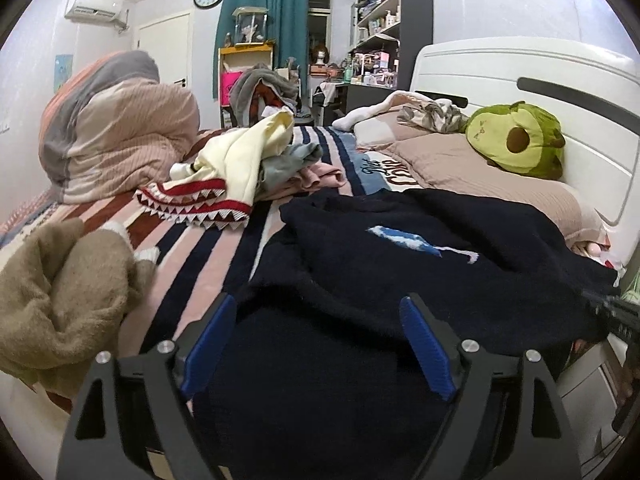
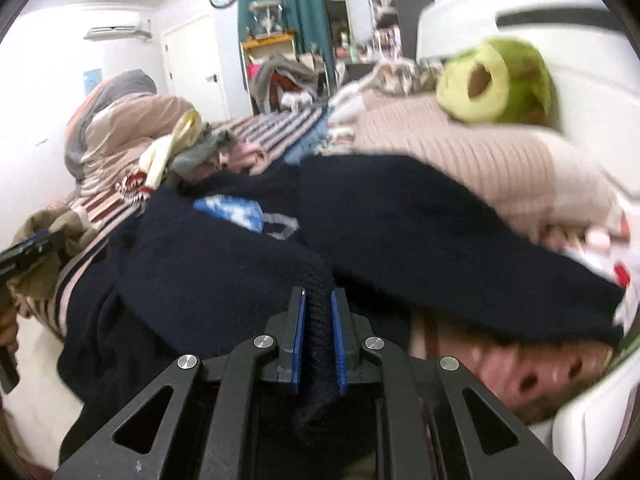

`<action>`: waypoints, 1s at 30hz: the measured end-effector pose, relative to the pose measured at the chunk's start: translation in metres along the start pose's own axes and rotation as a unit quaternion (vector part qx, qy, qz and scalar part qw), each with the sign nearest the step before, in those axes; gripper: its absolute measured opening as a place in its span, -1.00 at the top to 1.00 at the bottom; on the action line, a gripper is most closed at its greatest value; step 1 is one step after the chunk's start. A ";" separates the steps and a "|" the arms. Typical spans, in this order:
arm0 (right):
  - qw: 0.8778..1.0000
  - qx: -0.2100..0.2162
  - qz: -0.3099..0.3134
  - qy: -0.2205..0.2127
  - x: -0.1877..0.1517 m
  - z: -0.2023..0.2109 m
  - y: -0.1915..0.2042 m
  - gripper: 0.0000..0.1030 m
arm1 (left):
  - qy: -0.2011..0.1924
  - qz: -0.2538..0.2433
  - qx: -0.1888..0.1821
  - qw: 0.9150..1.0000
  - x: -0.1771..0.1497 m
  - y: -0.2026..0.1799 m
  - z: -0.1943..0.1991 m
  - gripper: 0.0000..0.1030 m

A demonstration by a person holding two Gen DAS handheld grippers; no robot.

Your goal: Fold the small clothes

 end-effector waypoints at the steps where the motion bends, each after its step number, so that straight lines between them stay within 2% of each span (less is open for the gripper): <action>1: 1.000 0.004 -0.002 0.009 -0.006 -0.002 -0.002 0.86 | 0.000 -0.003 0.002 1.000 0.000 -0.004 0.001 -0.62; 2: 1.000 0.008 -0.002 0.020 -0.015 -0.004 -0.003 0.92 | 0.000 -0.005 0.003 1.000 0.001 -0.006 0.001 -0.63; 6: 0.998 0.005 0.004 0.065 -0.039 -0.017 -0.007 0.90 | 0.005 -0.002 0.001 1.000 0.001 -0.015 0.000 -0.67; 9: 0.998 0.002 -0.010 0.060 -0.043 -0.012 -0.018 0.82 | 0.003 -0.009 -0.006 1.000 0.004 -0.024 0.001 -0.67; 11: 0.999 0.006 -0.039 0.029 -0.036 0.002 -0.035 0.28 | -0.002 -0.014 -0.006 1.000 0.007 -0.029 0.003 -0.67; 13: 0.997 0.017 -0.075 0.004 -0.029 0.012 -0.053 0.01 | -0.007 -0.016 -0.007 1.000 0.009 -0.033 0.004 -0.68; 18: 0.993 -0.010 -0.121 -0.007 -0.027 0.011 -0.091 -0.09 | -0.012 -0.018 -0.016 1.000 0.013 -0.043 0.005 -0.69; 22: 0.984 0.054 -0.168 0.013 -0.034 -0.010 -0.106 -0.20 | -0.010 -0.016 -0.027 0.999 0.016 -0.052 0.000 -0.69; 25: 0.982 0.066 -0.174 -0.003 -0.028 -0.018 -0.109 -0.28 | -0.005 -0.016 -0.026 1.000 0.018 -0.058 -0.005 -0.69; 30: 0.974 0.091 -0.203 -0.031 -0.011 -0.024 -0.119 -0.28 | -0.003 -0.011 -0.020 1.000 0.021 -0.058 -0.014 -0.69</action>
Point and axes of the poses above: each gripper's, at about its wrist camera, not at the fingertips, and z roughly against the way its jaws point, y to its left, x to its top, the point moved 8 cm from there along -z, roughly the way its jaws point, and after that the axes turned 15 degrees about y, right-handed, at the moved point
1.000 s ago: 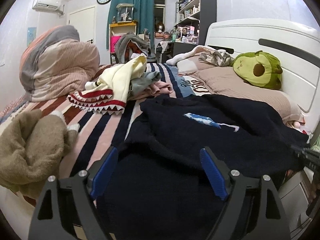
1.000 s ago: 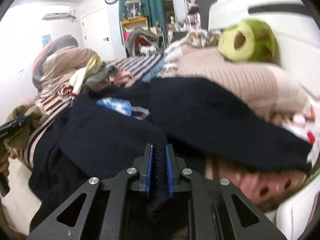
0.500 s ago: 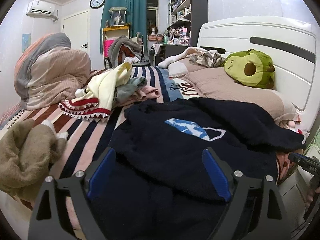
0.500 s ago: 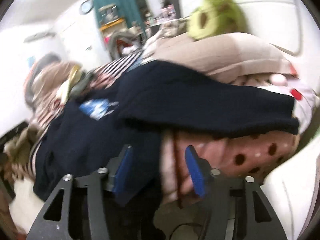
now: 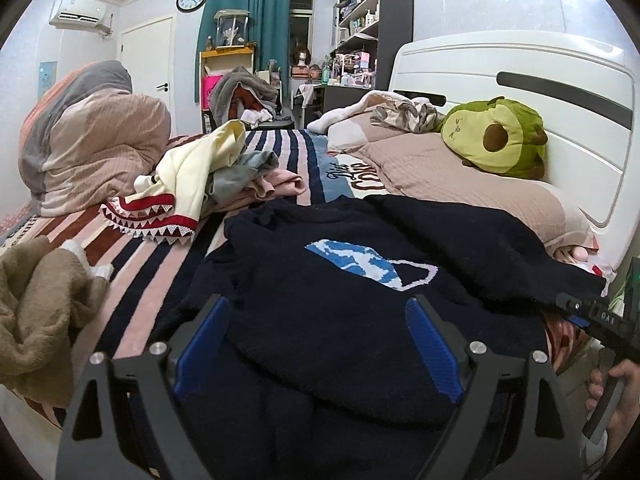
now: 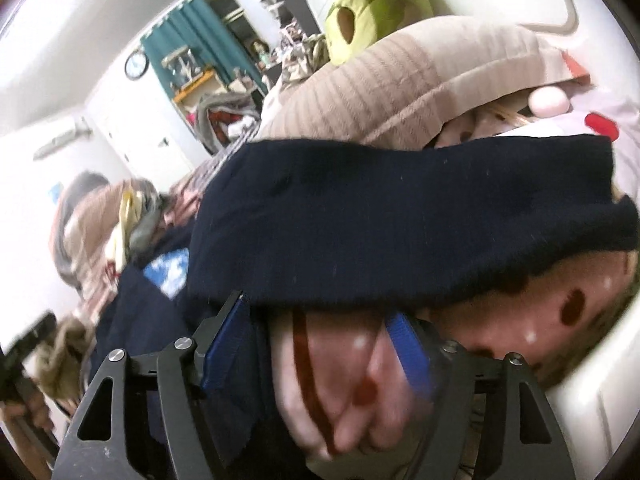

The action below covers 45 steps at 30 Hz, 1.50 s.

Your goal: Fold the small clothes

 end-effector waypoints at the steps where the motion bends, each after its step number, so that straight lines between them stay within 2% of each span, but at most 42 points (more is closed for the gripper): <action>1: 1.000 0.007 -0.007 -0.004 0.004 -0.003 -0.001 -0.28 | 0.000 0.003 0.003 1.000 0.000 0.002 -0.002 -0.69; 4: 1.000 -0.005 -0.006 -0.025 0.013 -0.006 -0.001 -0.20 | 0.002 0.013 0.012 1.000 0.001 0.010 -0.007 -0.69; 6: 0.999 -0.022 -0.006 -0.041 0.019 -0.006 -0.002 0.11 | 0.005 0.021 0.015 1.000 0.001 0.016 -0.010 -0.69; 7: 0.998 -0.031 -0.007 -0.046 0.021 -0.005 -0.003 0.49 | 0.007 0.024 0.016 1.000 0.001 0.020 -0.011 -0.69; 8: 0.998 -0.041 -0.009 -0.054 0.023 -0.004 -0.005 0.79 | 0.008 0.027 0.016 0.999 0.000 0.022 -0.013 -0.69; 12: 0.995 -0.042 -0.015 -0.086 0.031 0.007 -0.007 0.90 | 0.008 0.028 0.021 0.999 -0.001 0.026 -0.015 -0.70; 15: 0.992 -0.038 0.008 -0.122 0.038 0.023 0.008 0.91 | 0.001 0.030 0.028 0.999 0.000 0.032 -0.012 -0.70; 19: 0.983 -0.005 0.070 -0.167 0.052 0.048 0.054 0.92 | -0.008 0.044 0.034 0.998 -0.001 0.048 -0.004 -0.70; 24: 0.968 0.044 0.160 -0.188 0.056 0.054 0.131 0.92 | -0.023 0.059 0.032 0.997 -0.006 0.067 0.010 -0.70; 27: 0.962 0.093 0.201 -0.160 0.043 0.039 0.177 0.92 | -0.036 0.063 0.035 0.997 -0.011 0.080 0.021 -0.70; 29: 0.956 0.123 0.236 -0.126 0.024 0.022 0.212 0.92 | -0.044 0.066 0.038 0.996 -0.013 0.088 0.028 -0.70; 32: 0.941 0.150 0.294 -0.071 -0.014 -0.005 0.253 0.92 | -0.053 0.069 0.036 0.996 -0.018 0.102 0.036 -0.70; 36: 0.920 0.162 0.356 0.019 -0.074 -0.047 0.290 0.92 | -0.060 0.073 0.034 0.995 -0.026 0.116 0.042 -0.73; 38: 0.910 0.157 0.379 0.062 -0.101 -0.067 0.301 0.92 | -0.058 0.074 0.027 0.995 -0.031 0.122 0.043 -0.80; 40: 0.901 0.126 0.403 0.094 -0.123 -0.089 0.304 0.89 | -0.053 0.071 0.020 0.996 -0.035 0.124 0.042 -0.80; 43: 0.894 0.096 0.419 0.130 -0.140 -0.110 0.297 0.81 | -0.047 0.063 0.017 0.997 -0.040 0.124 0.040 -0.81; 45: 0.891 0.087 0.421 0.145 -0.143 -0.108 0.286 0.70 | -0.041 0.061 0.012 0.997 -0.041 0.120 0.037 -0.81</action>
Point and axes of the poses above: each gripper's, at about its wrist camera, not at the fingertips, and z roughly against the way its jaws point, y to its left, x to its top, the point moved 8 cm from there along -z, roughly the way its jaws point, and after that the axes turned 15 degrees about y, right-handed, at the moved point
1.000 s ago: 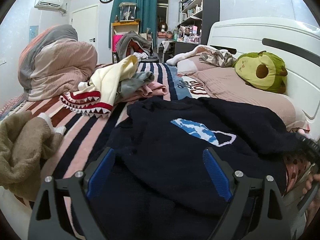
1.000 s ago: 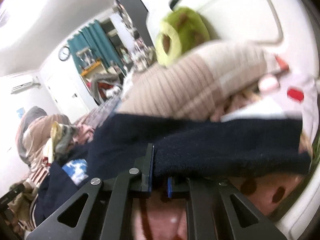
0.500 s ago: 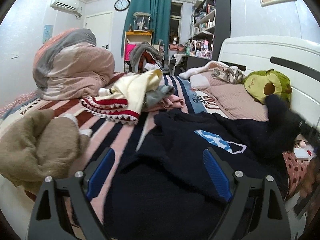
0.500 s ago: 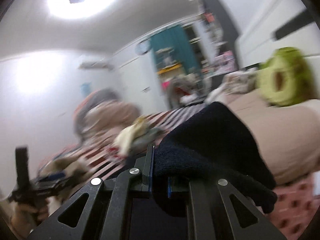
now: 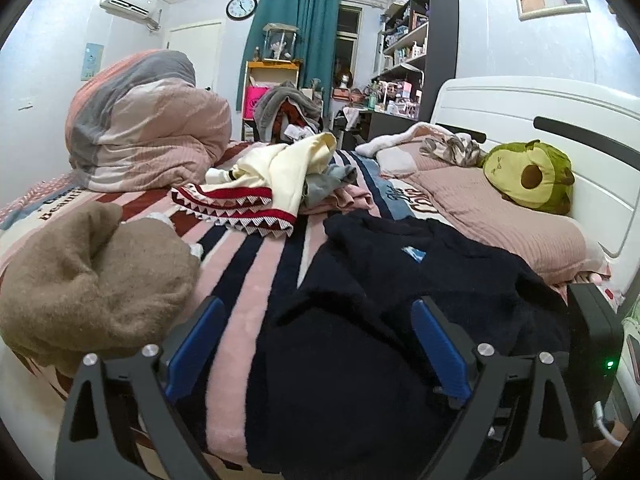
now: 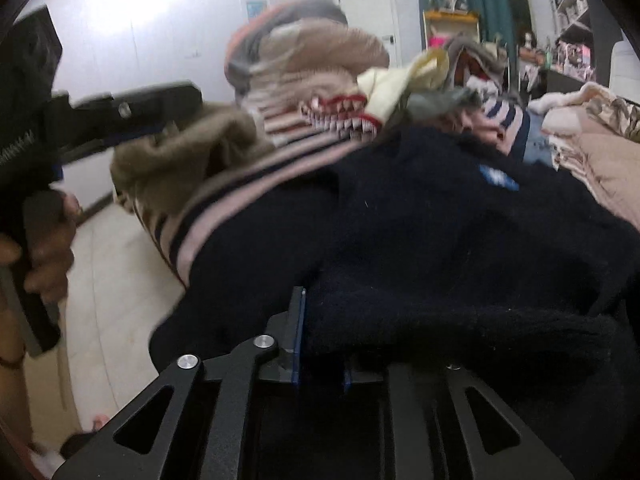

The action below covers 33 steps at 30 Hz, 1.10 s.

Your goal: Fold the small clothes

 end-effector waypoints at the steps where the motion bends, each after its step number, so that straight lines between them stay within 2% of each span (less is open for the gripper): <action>1: 1.000 0.003 0.001 0.002 -0.002 0.002 0.005 0.54 | 0.003 -0.001 -0.005 1.000 -0.001 -0.002 -0.001 -0.81; 2: 1.000 0.011 0.004 0.006 -0.006 0.008 0.005 0.41 | 0.006 -0.002 -0.010 1.000 -0.001 -0.005 -0.003 -0.81; 6: 1.000 0.016 0.024 0.005 -0.021 0.041 0.011 0.36 | 0.023 -0.019 -0.034 0.999 -0.005 -0.027 -0.012 -0.81; 10: 0.999 -0.028 0.016 -0.019 -0.038 0.081 -0.010 0.17 | 0.050 -0.046 -0.062 0.996 -0.011 -0.067 -0.031 -0.82; 14: 0.996 -0.068 -0.033 -0.048 -0.052 0.117 -0.050 0.14 | 0.079 -0.091 -0.082 0.989 -0.022 -0.117 -0.052 -0.82; 19: 0.990 -0.060 -0.102 -0.078 -0.072 0.139 -0.089 0.14 | 0.097 -0.169 -0.062 0.979 -0.037 -0.170 -0.075 -0.82; 23: 0.987 -0.069 -0.126 -0.077 -0.079 0.138 -0.104 0.14 | 0.123 -0.175 -0.030 0.976 -0.046 -0.184 -0.094 -0.79; 24: 0.986 -0.070 -0.130 -0.077 -0.081 0.138 -0.107 0.14 | 0.125 -0.168 -0.027 0.978 -0.045 -0.185 -0.097 -0.61; 25: 0.986 -0.067 -0.134 -0.077 -0.083 0.138 -0.110 0.14 | 0.125 -0.163 -0.027 0.978 -0.044 -0.184 -0.097 -0.28; 26: 0.985 -0.063 -0.138 -0.078 -0.088 0.140 -0.112 0.14 | 0.128 -0.159 -0.028 0.979 -0.044 -0.182 -0.098 -0.11; 27: 0.985 -0.060 -0.140 -0.077 -0.089 0.140 -0.114 0.14 | 0.135 -0.154 -0.032 0.978 -0.044 -0.181 -0.099 0.18; 28: 0.986 -0.059 -0.140 -0.073 -0.090 0.138 -0.115 0.14 | 0.142 -0.145 -0.043 0.978 -0.044 -0.180 -0.099 0.38; 29: 0.986 -0.060 -0.139 -0.071 -0.091 0.137 -0.114 0.14 | 0.145 -0.138 -0.055 0.978 -0.043 -0.180 -0.099 0.46; 31: 0.986 -0.065 -0.136 -0.065 -0.092 0.133 -0.115 0.14 | 0.145 -0.127 -0.069 0.979 -0.042 -0.179 -0.095 0.75; 33: 0.987 -0.066 -0.136 -0.063 -0.094 0.133 -0.114 0.14 | 0.139 -0.125 -0.073 0.980 -0.040 -0.179 -0.090 0.81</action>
Point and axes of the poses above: each gripper's, at about its wrist camera, not at the fingertips, and z roughly against the way its jaws point, y to its left, x to its top, the point moved 8 cm from there along -z, roughly the way its jaws point, and after that the axes turned 15 degrees about y, right-handed, at the moved point
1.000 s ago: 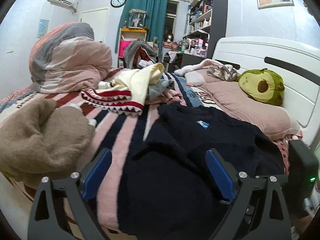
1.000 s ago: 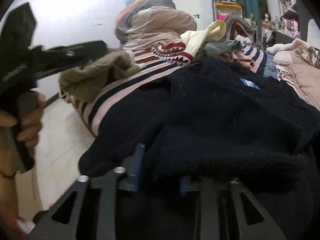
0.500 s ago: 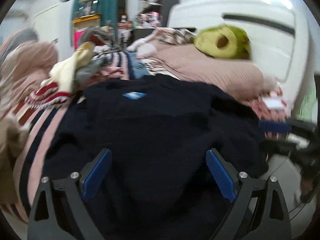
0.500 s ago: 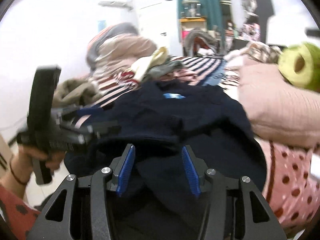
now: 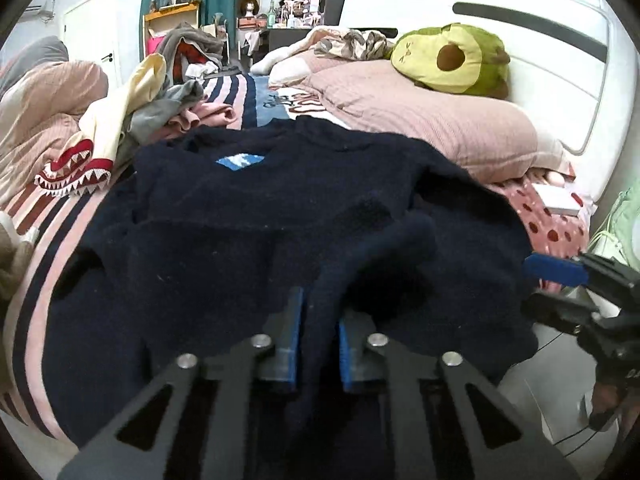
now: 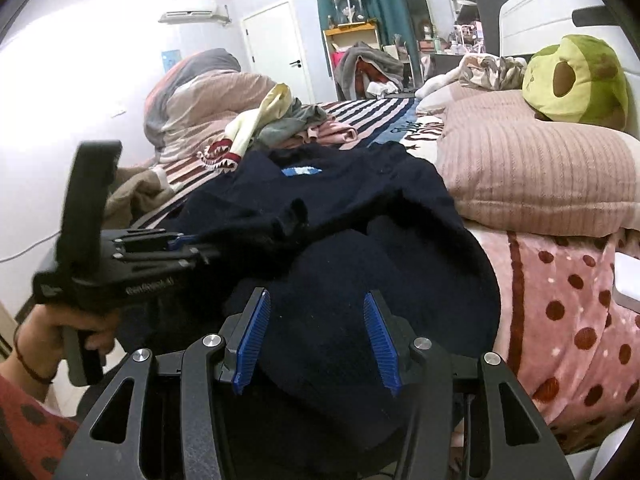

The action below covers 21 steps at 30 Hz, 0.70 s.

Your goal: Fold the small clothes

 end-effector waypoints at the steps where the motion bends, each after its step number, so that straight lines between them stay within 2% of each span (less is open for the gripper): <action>1: 1.000 0.002 0.000 0.000 0.000 0.000 0.000 0.14 | -0.004 0.002 -0.003 1.000 0.000 0.000 0.003 0.84; 5: 1.000 -0.002 0.001 -0.004 0.000 0.003 0.002 0.13 | -0.032 0.023 -0.017 0.999 0.000 0.009 0.023 0.85; 14: 1.000 -0.020 -0.006 0.000 0.001 0.011 0.010 0.13 | -0.088 0.090 0.003 0.992 -0.024 0.062 0.073 0.85; 21: 1.000 -0.022 -0.010 0.005 0.002 0.011 0.027 0.12 | -0.076 0.145 0.009 0.987 -0.069 0.107 0.086 0.85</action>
Point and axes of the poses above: each gripper's, at about its wrist camera, not at the fingertips, and z roughly against the way its jaws point, y to its left, x to its top, the point moved 8 cm from there along -z, roughly the way its jaws point, and after that the axes turned 15 degrees about y, right-handed, at the moved point
